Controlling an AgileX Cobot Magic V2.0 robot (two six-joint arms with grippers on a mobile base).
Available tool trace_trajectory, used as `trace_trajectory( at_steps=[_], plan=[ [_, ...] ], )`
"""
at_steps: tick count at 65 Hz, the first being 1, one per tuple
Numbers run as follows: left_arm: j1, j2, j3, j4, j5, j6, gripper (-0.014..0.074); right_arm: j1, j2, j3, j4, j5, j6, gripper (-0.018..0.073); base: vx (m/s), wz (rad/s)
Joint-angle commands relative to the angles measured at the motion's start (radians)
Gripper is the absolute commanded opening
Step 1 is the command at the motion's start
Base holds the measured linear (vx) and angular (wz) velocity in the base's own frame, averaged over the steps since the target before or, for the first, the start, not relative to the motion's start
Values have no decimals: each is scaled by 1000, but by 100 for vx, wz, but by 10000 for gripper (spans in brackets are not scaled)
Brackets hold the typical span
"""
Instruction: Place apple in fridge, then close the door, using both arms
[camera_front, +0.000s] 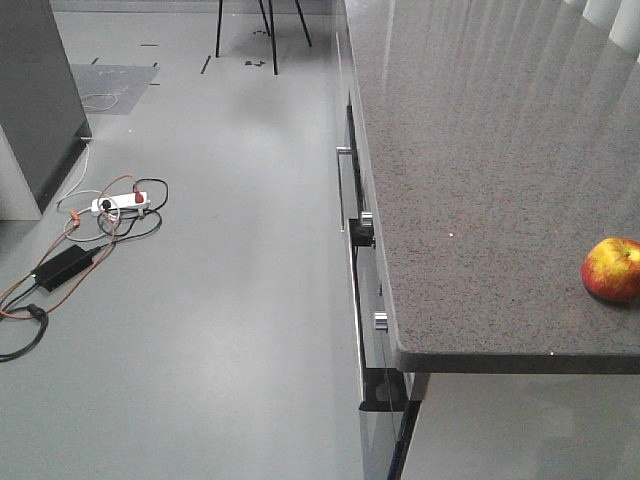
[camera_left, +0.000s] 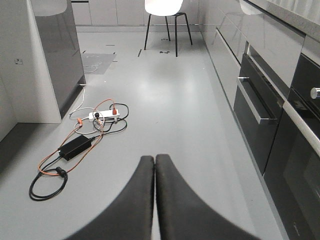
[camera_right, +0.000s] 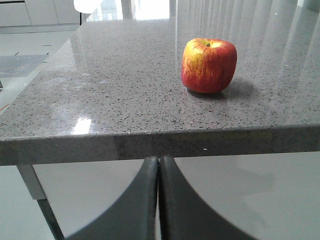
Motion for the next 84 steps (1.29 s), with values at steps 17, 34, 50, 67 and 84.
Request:
trace_trajectory(
  at_steps=[17, 34, 50, 67, 84],
  plan=[
    [-3, -14, 20, -3, -64, -10, -5, -2, -11, 8, -13, -82, -4, -8, 0, 0],
    [-3, -14, 20, -3, -64, -10, -5, -2, -11, 7, -14, -221, -2, -8, 0, 0],
    [-3, -14, 20, -3, -64, -10, -5, -2, 26, -96, -67, -277, -8, -8, 0, 0],
    [-3, -14, 20, -3, -64, -10, -5, -2, 229, -307, -140, -218, -5, -8, 0, 0],
    [-3, -14, 20, -3, -64, -10, -5, -2, 460, -478, -138, -68, -1, -8, 0, 0]
  ],
)
